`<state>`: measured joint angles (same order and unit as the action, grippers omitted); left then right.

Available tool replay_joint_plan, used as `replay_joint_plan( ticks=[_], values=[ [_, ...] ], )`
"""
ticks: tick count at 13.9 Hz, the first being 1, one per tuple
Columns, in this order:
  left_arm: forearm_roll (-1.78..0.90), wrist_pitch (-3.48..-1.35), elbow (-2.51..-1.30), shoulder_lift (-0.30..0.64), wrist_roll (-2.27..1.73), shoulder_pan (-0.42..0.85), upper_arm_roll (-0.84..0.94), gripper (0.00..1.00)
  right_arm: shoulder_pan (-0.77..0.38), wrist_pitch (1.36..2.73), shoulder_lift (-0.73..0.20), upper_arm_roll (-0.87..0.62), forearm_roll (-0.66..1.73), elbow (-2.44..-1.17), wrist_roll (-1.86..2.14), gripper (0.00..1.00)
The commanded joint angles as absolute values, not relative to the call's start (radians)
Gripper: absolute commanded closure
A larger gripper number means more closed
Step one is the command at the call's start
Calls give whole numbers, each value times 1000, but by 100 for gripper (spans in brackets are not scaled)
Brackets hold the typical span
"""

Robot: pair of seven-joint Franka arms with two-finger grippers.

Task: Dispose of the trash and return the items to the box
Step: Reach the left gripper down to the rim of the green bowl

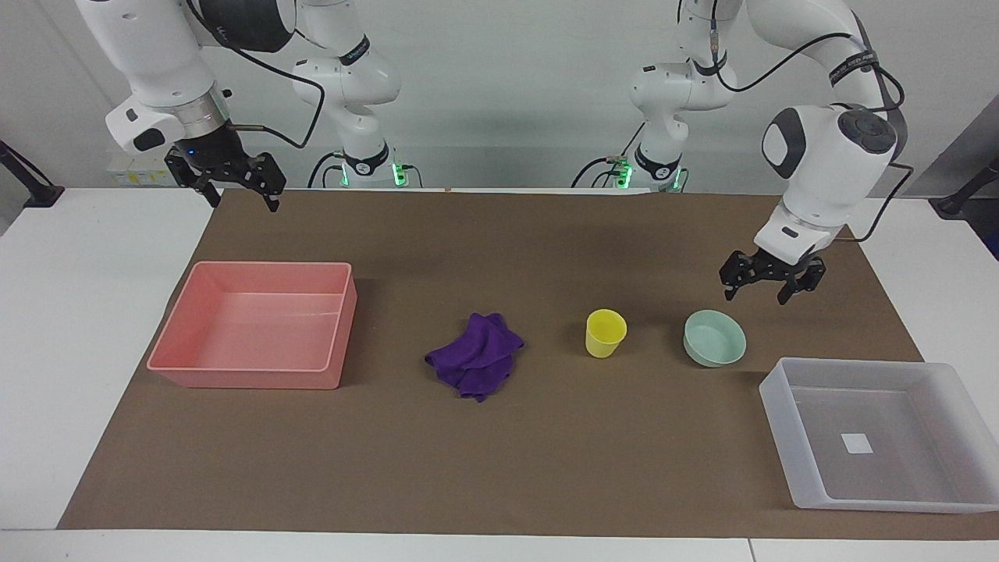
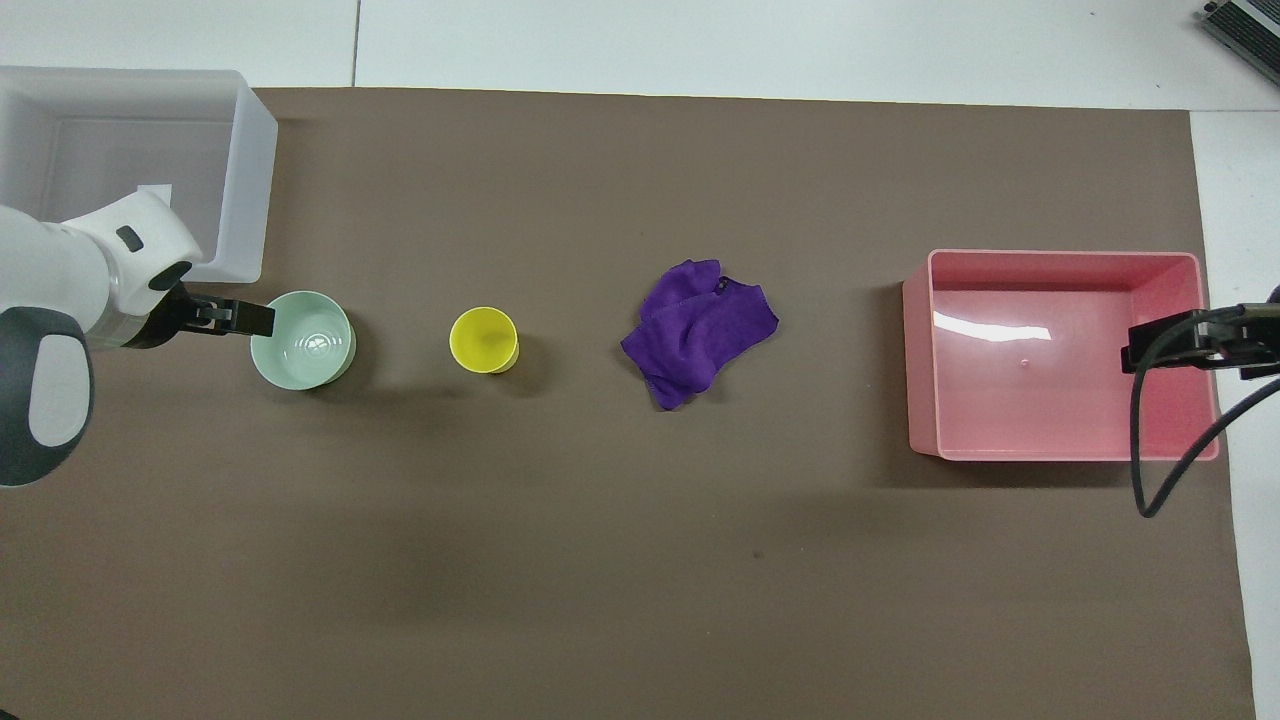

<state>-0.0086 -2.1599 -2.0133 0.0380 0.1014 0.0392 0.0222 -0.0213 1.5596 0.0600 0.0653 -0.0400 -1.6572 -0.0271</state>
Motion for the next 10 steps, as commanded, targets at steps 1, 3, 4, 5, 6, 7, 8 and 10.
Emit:
replay_joint_plan(
  ticks=[1,3,4,5,6,7,8,10],
  values=[
    [-3,-2282,-2107,34,110,11,29,0,-28,1543,80,57,-35,-1667,-12,0],
    [-5,-2331,-2129,55,110,8,29,0,-40,1545,80,57,-35,-1667,-15,0],
    [-5,-2345,-2129,73,110,6,29,0,-40,1545,80,57,-34,-1669,-15,0],
    [-5,-2364,-2129,89,110,6,29,0,-40,1545,83,57,-34,-1675,-14,0],
    [-5,-2376,-2129,112,112,6,29,0,-40,1549,90,57,-22,-1689,-14,0],
    [-6,-2397,-2129,133,112,6,29,0,-40,1560,94,57,-14,-1700,-20,0],
    [-6,-2414,-2129,153,112,6,29,0,-49,1565,94,57,-14,-1701,-21,0],
    [-8,-2431,-2129,182,113,5,29,0,-99,1639,91,57,-15,-1707,-26,0]
  ],
)
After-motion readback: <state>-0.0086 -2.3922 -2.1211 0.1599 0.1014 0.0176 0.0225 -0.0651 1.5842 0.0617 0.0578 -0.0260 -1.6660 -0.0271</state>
